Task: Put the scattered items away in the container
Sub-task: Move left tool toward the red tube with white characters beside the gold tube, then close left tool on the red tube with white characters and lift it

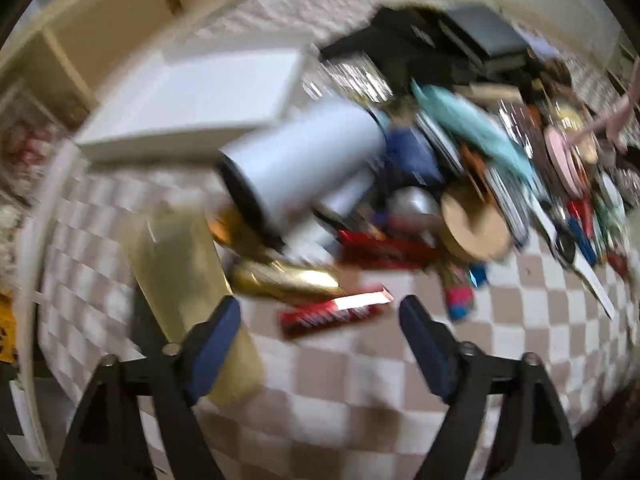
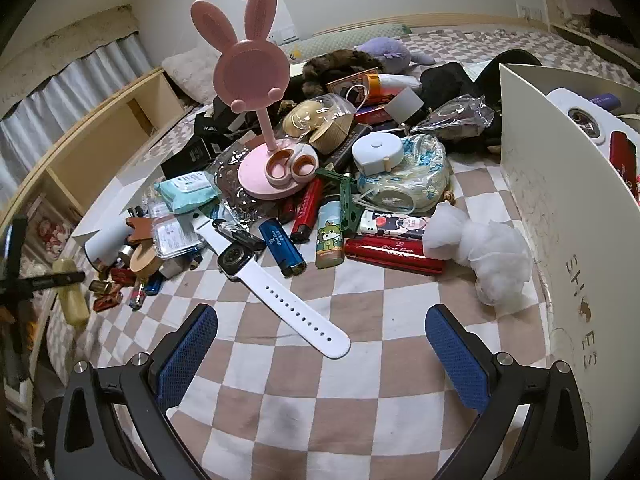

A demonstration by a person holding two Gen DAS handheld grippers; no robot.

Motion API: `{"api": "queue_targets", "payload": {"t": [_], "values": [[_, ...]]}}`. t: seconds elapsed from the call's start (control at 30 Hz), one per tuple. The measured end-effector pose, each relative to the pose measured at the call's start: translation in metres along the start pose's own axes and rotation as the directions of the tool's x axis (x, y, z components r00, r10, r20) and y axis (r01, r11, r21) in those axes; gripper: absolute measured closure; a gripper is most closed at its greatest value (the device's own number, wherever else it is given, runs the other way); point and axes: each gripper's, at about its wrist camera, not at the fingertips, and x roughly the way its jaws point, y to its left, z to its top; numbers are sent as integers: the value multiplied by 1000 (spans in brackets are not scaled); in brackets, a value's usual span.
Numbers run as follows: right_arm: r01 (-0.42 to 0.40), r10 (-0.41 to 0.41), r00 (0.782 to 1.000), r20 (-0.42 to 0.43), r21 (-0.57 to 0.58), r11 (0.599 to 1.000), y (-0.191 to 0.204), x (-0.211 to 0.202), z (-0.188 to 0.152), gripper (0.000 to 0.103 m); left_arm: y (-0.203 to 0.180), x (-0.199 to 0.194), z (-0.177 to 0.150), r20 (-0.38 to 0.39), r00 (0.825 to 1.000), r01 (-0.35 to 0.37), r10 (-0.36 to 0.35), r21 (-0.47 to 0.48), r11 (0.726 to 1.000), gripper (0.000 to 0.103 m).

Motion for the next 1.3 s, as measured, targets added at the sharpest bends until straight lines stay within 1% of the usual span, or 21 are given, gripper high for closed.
{"api": "queue_targets", "payload": {"t": [0.03,0.13,0.27,0.43,0.53,0.67,0.77,0.9,0.97,1.07,1.2,1.23,1.3], "values": [[-3,3,1000,0,1,1000,0,0,0,0,-5,8,-3,-30,1000,5,-4,3,1000,20],[-11,11,1000,-1,1,1000,0,0,0,0,-8,25,-7,-87,996,9,-14,-54,998,20],[-18,18,1000,-2,11,1000,-2,0,-2,0,-6,40,-12,-118,993,1,-17,-137,991,20],[-37,37,999,-7,42,998,-8,1,-1,0,-8,44,-11,-79,996,-62,48,-194,979,19],[-44,44,999,-7,49,998,-9,1,-2,0,-6,48,-9,-70,993,-106,92,-234,967,16],[-55,56,998,-4,63,996,-11,0,-2,0,-10,52,-10,-67,986,-162,151,-209,964,15],[-66,67,998,-7,76,995,-13,0,-3,0,-11,48,-11,-49,985,-170,164,-175,970,15],[-78,79,997,-8,92,993,-15,0,-4,0,-11,35,-7,-10,986,-170,169,-76,983,15],[-82,83,997,-5,99,992,-16,-1,-4,0,-8,34,-4,-20,985,-172,171,-31,985,15],[-86,87,996,-3,104,991,-17,-2,-4,0,-2,37,-3,-30,980,-194,195,28,981,15],[-88,89,996,-1,115,989,-19,-3,-5,0,18,39,-1,-19,981,-190,191,18,982,15],[-88,89,996,-2,121,989,-20,-2,-5,0,23,40,-2,-19,984,-177,177,16,984,15],[-94,96,995,-5,128,987,-21,-1,-5,0,24,41,-5,-28,994,-101,102,38,994,15]]}}
